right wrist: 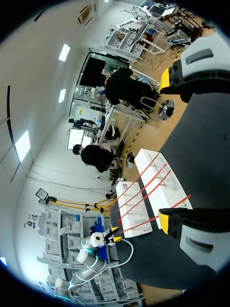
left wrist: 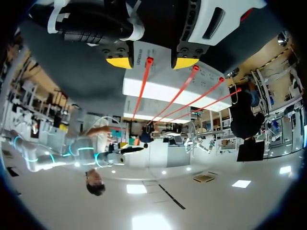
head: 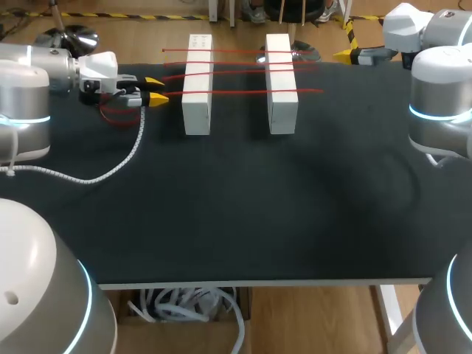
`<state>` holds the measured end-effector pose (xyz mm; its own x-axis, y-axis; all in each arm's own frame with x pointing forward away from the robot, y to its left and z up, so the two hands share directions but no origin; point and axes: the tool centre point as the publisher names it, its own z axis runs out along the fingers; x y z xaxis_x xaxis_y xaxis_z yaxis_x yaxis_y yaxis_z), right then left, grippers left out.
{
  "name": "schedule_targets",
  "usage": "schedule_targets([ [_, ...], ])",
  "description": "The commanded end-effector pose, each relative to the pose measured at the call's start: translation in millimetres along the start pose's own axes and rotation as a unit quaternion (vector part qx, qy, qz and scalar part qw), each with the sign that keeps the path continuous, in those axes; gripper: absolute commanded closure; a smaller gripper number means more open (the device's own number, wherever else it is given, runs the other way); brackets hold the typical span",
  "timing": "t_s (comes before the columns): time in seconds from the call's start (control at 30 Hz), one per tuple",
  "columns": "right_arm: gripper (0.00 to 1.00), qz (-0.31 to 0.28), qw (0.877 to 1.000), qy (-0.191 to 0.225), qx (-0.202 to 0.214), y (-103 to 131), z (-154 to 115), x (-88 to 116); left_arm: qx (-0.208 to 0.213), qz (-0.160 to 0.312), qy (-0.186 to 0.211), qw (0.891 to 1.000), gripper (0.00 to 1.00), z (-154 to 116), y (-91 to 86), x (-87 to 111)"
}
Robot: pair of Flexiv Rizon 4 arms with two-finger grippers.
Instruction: Grab the tape and strap the tape.
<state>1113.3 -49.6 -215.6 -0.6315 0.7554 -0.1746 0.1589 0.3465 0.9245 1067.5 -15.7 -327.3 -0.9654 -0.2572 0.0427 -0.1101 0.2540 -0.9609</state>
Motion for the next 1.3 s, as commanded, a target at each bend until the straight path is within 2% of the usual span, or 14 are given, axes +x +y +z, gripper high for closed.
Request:
schedule_targets([
  [0.03, 0.00, 0.000, 1.000, 0.000, 0.000, -0.1, 0.6, -0.1, 0.000, 0.001, 0.002, 1.000, 0.73, 1.0, 0.9, -1.0],
  [0.1, 0.00, 0.000, 1.000, 0.000, 0.000, -0.1, 0.6, -0.1, -0.001, 0.002, 0.002, 1.000, 0.76, 1.3, 1.0, -1.1],
  [0.33, 0.00, 0.000, 1.000, 0.000, 0.000, -0.1, 0.6, -0.1, -0.002, 0.005, 0.003, 1.000, 0.74, 2.8, 1.7, -1.1],
  [0.6, 0.00, 0.000, 1.000, 0.000, 0.000, -0.1, 0.6, -0.1, -0.003, 0.005, 0.006, 1.000, 0.78, 2.2, 3.0, 0.4],
  [0.7, 0.00, 0.000, 1.000, 0.000, 0.000, -0.1, 0.6, -0.1, -0.003, 0.005, 0.006, 1.000, 0.76, 2.9, 2.9, 0.9],
  [0.9, 0.00, 0.000, 1.000, 0.000, 0.000, -0.1, 0.6, -0.1, 0.000, 0.008, 0.011, 1.000, 0.77, 6.7, 0.4, 3.8],
  [0.93, 0.00, 0.000, 1.000, 0.000, 0.000, -0.1, 0.6, -0.1, 0.000, 0.009, 0.014, 1.000, 0.78, 7.1, 0.3, 4.6],
  [0.97, 0.00, 0.000, 1.000, 0.000, 0.000, -0.1, 0.6, -0.1, 0.001, 0.009, 0.014, 1.000, 0.85, 7.6, 0.2, 5.5],
  [1.0, 0.00, 0.000, 1.000, 0.000, 0.000, -0.1, 0.6, -0.1, 0.001, 0.010, 0.015, 1.000, 0.88, 8.1, 0.0, 6.1],
  [1.3, 0.00, 0.000, 1.000, 0.000, 0.000, -0.1, 0.6, -0.1, -0.002, 0.011, 0.021, 1.000, 0.89, 10.1, 0.5, 8.8],
])
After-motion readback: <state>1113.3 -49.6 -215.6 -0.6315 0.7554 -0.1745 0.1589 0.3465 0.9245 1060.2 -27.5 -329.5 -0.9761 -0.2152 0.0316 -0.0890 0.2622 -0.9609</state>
